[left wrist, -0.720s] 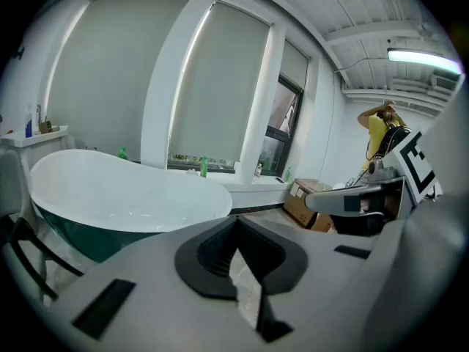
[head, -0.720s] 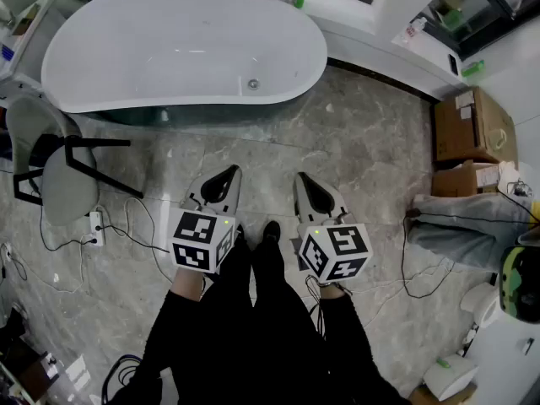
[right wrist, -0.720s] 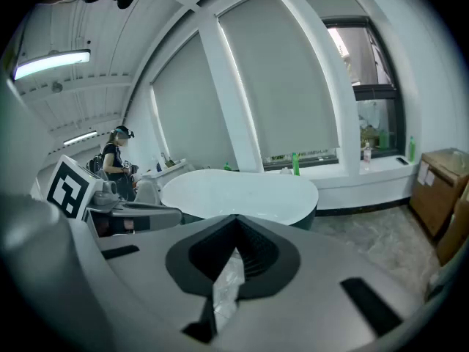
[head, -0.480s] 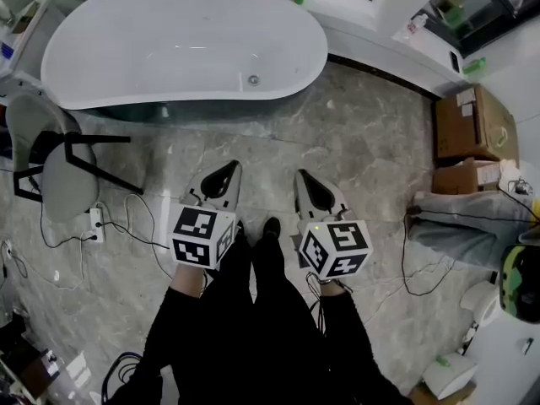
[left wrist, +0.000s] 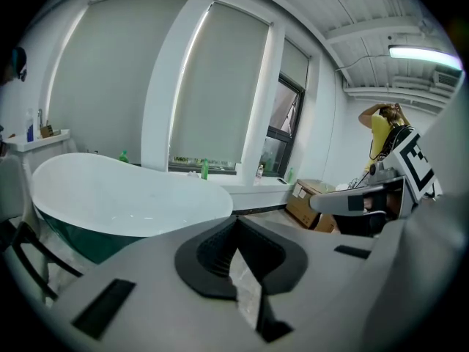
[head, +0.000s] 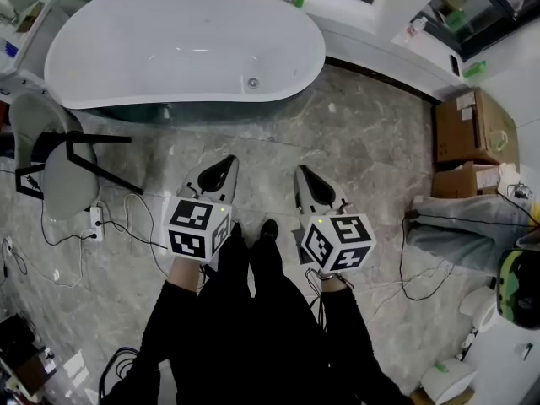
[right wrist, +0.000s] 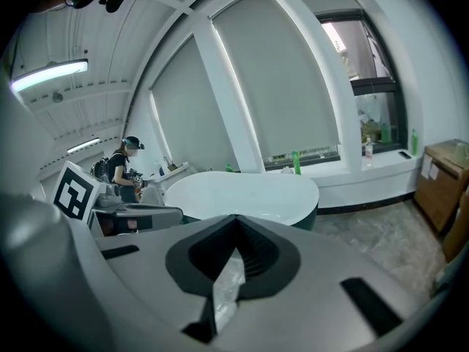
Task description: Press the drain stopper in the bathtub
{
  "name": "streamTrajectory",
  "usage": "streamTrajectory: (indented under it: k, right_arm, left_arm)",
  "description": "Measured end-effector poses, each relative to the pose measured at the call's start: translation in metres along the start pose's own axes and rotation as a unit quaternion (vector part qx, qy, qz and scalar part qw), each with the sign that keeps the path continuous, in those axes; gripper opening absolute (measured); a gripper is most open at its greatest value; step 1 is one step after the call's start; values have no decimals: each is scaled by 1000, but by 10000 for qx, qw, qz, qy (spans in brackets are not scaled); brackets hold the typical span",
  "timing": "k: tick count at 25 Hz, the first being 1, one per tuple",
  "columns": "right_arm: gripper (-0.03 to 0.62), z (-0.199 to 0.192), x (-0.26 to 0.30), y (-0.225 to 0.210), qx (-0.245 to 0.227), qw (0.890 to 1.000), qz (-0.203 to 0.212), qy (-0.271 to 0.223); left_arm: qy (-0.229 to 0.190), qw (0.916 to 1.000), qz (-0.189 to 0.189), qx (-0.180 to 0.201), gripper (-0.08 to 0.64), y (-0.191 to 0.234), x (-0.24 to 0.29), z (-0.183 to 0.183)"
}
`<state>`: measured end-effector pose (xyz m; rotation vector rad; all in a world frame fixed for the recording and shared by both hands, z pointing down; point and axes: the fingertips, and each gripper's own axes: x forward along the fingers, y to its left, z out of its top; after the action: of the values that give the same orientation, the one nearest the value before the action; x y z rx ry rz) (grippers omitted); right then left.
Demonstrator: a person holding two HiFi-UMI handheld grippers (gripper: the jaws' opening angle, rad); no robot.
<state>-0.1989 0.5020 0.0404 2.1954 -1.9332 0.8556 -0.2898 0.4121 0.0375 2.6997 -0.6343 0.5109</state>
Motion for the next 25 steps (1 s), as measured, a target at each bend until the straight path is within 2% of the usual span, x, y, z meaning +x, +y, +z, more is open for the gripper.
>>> streamTrajectory:
  k: [9, 15, 20, 25]
  right_arm:
    - [2, 41, -16, -40, -31, 9996, -9, -273]
    - [2, 62, -25, -62, -170, 9991, 50, -381]
    - [2, 71, -22, -74, -102, 9990, 48, -428]
    - [2, 84, -7, -88, -145, 9989, 55, -433]
  left_arm:
    - [-91, 9994, 280, 162, 5, -4, 22, 30]
    - [-231, 9987, 444, 73, 5, -11, 35, 49]
    - [-285, 9984, 481, 45, 5, -9, 46, 61]
    - [-290, 9980, 518, 200, 5, -4, 70, 77]
